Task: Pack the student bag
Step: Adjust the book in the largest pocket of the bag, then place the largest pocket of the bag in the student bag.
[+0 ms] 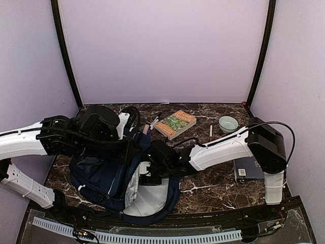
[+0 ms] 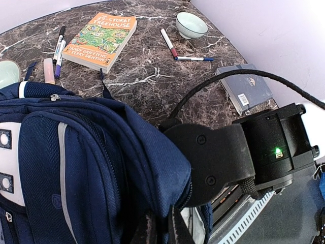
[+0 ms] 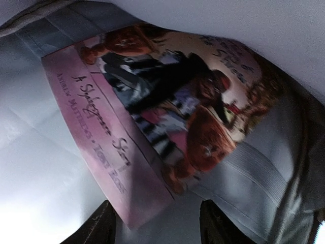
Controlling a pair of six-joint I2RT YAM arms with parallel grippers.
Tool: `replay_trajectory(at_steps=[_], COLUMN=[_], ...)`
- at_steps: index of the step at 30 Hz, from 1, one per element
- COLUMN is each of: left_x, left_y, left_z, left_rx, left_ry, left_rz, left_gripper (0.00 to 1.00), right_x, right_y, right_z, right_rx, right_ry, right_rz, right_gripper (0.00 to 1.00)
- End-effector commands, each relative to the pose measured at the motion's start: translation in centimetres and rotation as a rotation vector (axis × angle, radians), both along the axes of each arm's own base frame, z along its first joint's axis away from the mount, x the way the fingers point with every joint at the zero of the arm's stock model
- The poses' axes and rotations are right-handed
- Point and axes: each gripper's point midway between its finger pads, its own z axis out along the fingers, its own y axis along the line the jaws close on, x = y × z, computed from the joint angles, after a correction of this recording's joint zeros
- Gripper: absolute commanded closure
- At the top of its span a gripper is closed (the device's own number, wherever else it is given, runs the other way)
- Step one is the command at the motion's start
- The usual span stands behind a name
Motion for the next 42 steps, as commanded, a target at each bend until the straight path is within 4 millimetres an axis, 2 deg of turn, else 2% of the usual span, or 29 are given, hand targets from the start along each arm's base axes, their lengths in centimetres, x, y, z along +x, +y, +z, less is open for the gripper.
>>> replay_trajectory(at_steps=[1,5,8,13,14,15,16,18,21,25,27,32,36,37,39,40,42], left_x=[-0.3,-0.2,-0.1,0.2,0.2,0.3,0.3,0.4,0.4,0.1,-0.1,-1.1,-2.0,-2.3,-2.9,-3.4,-4.3], left_y=[-0.7,-0.5,-0.3,0.0,0.0,-0.1,-0.1,-0.1,-0.4,-1.3,-1.8,-3.7,-5.0,-5.3,-5.8,-6.1,-7.0], left_z=[1.6,1.5,1.4,0.7,0.5,0.1,-0.3,-1.3,-3.2,-5.8,-7.3,-11.2,-13.6,-14.0,-14.6,-14.7,-13.8], left_rx=[-0.061,-0.058,-0.058,-0.047,-0.043,-0.034,-0.022,0.004,0.026,0.023,0.030,0.052,0.082,0.093,0.122,0.136,0.137], left_ry=[-0.011,-0.019,-0.022,-0.022,-0.022,-0.021,-0.019,-0.015,0.000,0.038,0.069,0.151,0.207,0.218,0.247,0.265,0.284], left_rz=[-0.017,-0.010,-0.003,0.023,0.024,0.022,0.021,0.025,0.023,0.005,-0.007,-0.066,-0.131,-0.152,-0.199,-0.231,-0.299], left_gripper=[1.00,1.00,1.00,1.00,1.00,1.00,1.00,1.00,1.00,1.00,1.00,1.00,0.99,0.94,0.76,0.65,0.54], right_x=[1.9,2.0,1.9,0.7,3.8,3.0,2.1,0.1,-1.9,-4.2,-4.6,-3.2,0.1,1.0,2.7,3.5,5.3], right_y=[0.4,0.5,0.3,-1.5,-3.8,-4.4,-4.9,-6.0,-7.9,-11.3,-13.1,-17.9,-22.1,-23.2,-26.0,-27.5,-30.9], right_z=[5.3,5.4,4.7,4.2,4.4,4.3,4.6,5.2,6.1,4.8,3.3,3.9,4.9,5.2,5.3,5.3,5.1], right_rx=[0.136,0.134,0.096,0.001,-0.080,-0.025,-0.066,-0.068,-0.056,-0.127,-0.182,-0.177,-0.154,-0.145,-0.141,-0.141,-0.150], right_ry=[-0.058,-0.058,-0.042,-0.004,-0.131,0.058,0.025,0.081,0.117,0.169,0.211,0.341,0.386,0.389,0.395,0.397,0.391], right_rz=[-0.037,-0.037,-0.037,-0.030,-0.184,-0.342,-0.247,-0.175,-0.114,-0.045,-0.054,-0.164,-0.317,-0.359,-0.456,-0.516,-0.644], right_gripper=[0.43,0.43,0.43,0.43,0.51,0.59,0.59,0.59,0.57,0.55,0.54,0.54,0.54,0.54,0.53,0.53,0.52])
